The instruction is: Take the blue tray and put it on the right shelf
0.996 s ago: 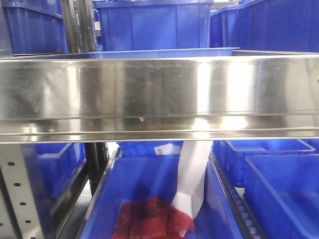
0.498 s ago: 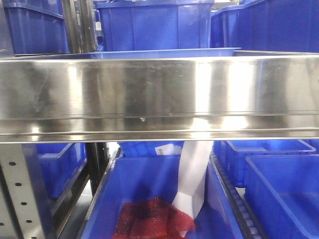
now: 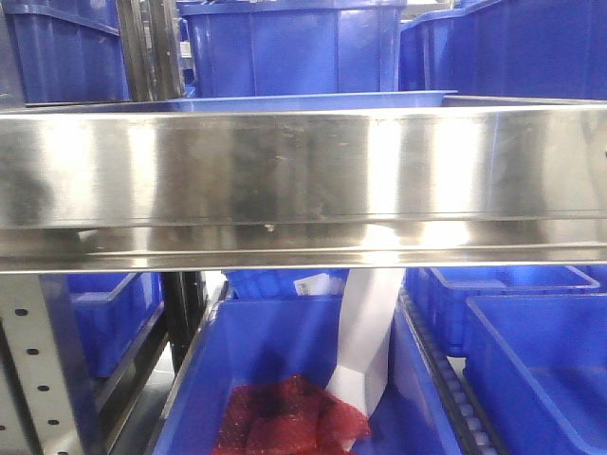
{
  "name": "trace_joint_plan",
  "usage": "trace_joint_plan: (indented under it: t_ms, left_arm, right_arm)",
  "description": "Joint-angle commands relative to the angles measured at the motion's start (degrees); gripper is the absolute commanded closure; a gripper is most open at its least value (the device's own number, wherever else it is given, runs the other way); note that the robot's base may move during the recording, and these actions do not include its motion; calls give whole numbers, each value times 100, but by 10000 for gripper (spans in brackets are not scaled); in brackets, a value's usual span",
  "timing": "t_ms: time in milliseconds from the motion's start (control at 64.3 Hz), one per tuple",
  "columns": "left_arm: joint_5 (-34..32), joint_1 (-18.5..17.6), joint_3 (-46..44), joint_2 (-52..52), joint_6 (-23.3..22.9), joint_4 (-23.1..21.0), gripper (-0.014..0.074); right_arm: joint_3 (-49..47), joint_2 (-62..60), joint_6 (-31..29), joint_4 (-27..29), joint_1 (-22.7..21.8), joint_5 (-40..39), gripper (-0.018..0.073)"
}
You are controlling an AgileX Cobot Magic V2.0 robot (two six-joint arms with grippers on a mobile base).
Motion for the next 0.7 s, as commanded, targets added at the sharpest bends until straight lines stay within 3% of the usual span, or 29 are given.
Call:
trace_joint_plan:
  t_ms: [0, 685]
  left_arm:
    - [-570, 13, 172, -77, 24, -64, 645]
    - [-570, 13, 172, -77, 24, -64, 645]
  right_arm:
    - [-156, 56, -50, -62, 13, -524, 503]
    - [-156, 56, -50, -64, 13, -537, 503]
